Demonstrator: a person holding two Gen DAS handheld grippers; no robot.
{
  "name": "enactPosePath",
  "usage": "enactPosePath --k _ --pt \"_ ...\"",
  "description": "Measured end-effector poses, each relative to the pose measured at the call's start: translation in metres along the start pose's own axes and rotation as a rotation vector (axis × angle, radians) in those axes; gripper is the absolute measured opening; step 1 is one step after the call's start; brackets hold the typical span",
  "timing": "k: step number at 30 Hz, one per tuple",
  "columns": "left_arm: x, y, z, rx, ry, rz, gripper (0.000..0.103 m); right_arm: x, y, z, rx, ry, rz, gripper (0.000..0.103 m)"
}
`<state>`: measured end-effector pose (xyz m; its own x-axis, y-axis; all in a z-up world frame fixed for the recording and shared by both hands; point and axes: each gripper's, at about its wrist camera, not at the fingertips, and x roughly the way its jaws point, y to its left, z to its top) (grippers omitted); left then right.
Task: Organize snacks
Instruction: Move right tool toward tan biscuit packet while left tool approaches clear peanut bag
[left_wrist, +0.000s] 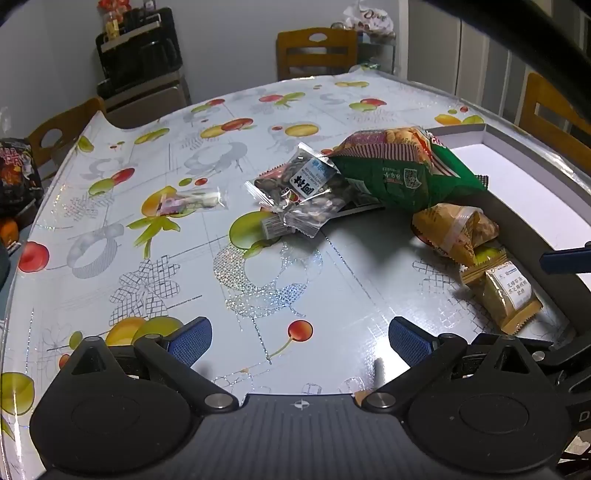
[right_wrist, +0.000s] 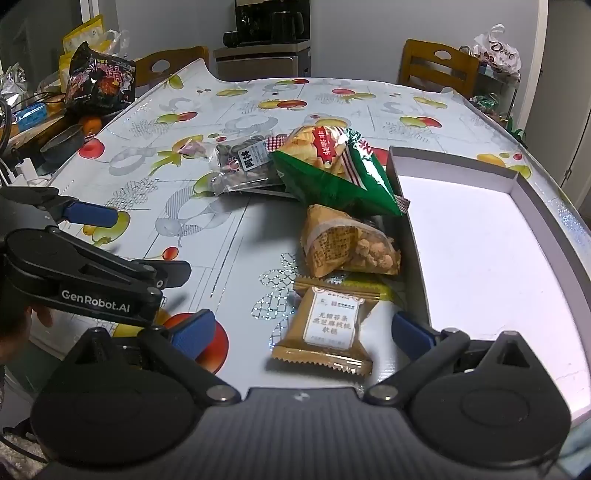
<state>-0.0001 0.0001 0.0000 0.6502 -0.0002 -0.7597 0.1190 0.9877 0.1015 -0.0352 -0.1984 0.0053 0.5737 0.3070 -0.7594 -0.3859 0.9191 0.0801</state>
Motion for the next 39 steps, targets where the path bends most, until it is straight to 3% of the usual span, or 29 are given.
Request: enactPosePath --k 39 --pt "0.0037 -0.0004 -0.0058 0.000 -0.003 -0.008 0.103 0.0087 0.0021 -0.0029 0.000 0.021 -0.009 0.103"
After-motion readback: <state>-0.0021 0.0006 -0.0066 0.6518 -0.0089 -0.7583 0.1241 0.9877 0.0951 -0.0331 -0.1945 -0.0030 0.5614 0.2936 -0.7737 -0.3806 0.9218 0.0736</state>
